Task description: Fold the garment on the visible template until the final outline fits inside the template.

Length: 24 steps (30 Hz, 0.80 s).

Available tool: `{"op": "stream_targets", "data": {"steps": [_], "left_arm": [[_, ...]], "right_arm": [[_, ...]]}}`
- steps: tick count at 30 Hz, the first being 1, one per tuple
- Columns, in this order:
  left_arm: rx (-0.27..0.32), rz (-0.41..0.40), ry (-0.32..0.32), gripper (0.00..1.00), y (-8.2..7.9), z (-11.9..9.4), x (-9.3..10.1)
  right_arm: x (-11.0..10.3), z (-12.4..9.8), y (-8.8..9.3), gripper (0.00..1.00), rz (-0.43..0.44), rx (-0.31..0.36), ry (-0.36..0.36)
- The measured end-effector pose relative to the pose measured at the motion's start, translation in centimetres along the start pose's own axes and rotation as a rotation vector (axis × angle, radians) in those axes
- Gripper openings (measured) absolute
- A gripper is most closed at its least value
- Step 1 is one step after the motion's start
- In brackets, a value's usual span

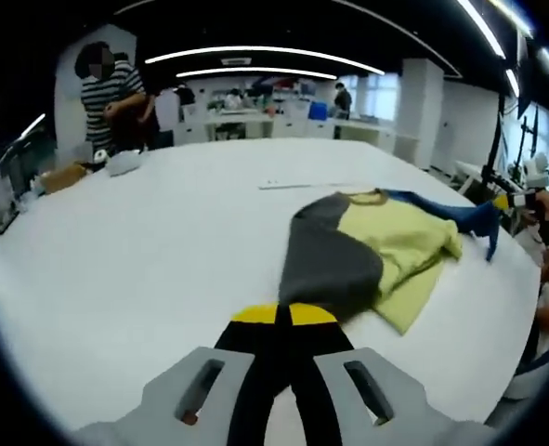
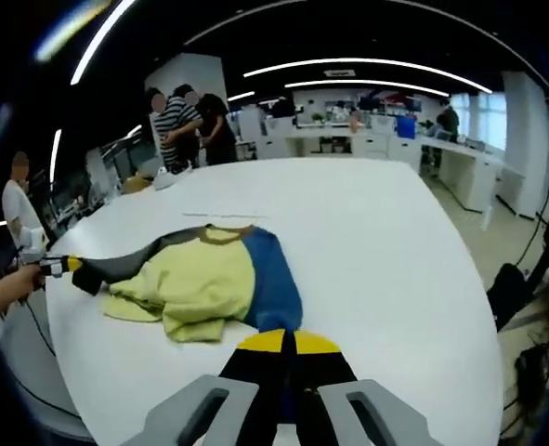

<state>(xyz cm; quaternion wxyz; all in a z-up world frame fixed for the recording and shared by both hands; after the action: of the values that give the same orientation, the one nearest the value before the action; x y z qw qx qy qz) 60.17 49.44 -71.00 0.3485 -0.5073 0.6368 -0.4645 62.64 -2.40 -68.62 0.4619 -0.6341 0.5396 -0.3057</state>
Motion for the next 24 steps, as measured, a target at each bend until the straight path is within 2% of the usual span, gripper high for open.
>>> {"op": "stream_targets", "data": {"steps": [2, 6, 10, 13, 21, 24], "left_arm": [[-0.006, 0.022, -0.011, 0.0, -0.2, 0.2, -0.7], [-0.033, 0.072, -0.061, 0.0, 0.0, 0.9, -2.6], [-0.032, 0.07, -0.089, 0.0, -0.1, 1.5, -4.0], [-0.046, 0.096, -0.115, 0.0, -0.1, 1.8, -5.2], [-0.044, 0.079, -0.165, 0.0, 0.0, 2.8, -7.6], [-0.053, 0.122, -0.188, 0.0, 0.4, 3.5, -8.8]], "right_arm": [[1.3, 0.4, -0.2, 0.0, -0.033, -0.009, 0.026], [3.4, 1.5, -0.4, 0.0, -0.042, -0.021, 0.068], [5.0, 2.3, -0.2, 0.0, -0.062, -0.04, 0.098], [7.1, 4.1, -0.3, 0.0, -0.084, -0.053, 0.126], [10.8, 6.4, 0.0, 0.0, -0.15, -0.097, 0.186], [12.2, 7.0, 0.4, 0.0, -0.188, -0.117, 0.216]]}}
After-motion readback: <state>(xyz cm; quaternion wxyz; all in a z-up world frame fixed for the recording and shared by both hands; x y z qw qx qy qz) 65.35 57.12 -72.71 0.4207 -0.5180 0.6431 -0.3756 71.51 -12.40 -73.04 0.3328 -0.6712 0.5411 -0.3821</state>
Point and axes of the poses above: the point that each gripper's makers call its tool centre point, and the gripper's own axes: z roughly forward along the fingers, x roughly to its right, y roughly out of its underside, the point moved 1 cm from there along -z, roughly backward along the fingers, and after that the axes turned 13 degrees about x, right-handed, at the moved point
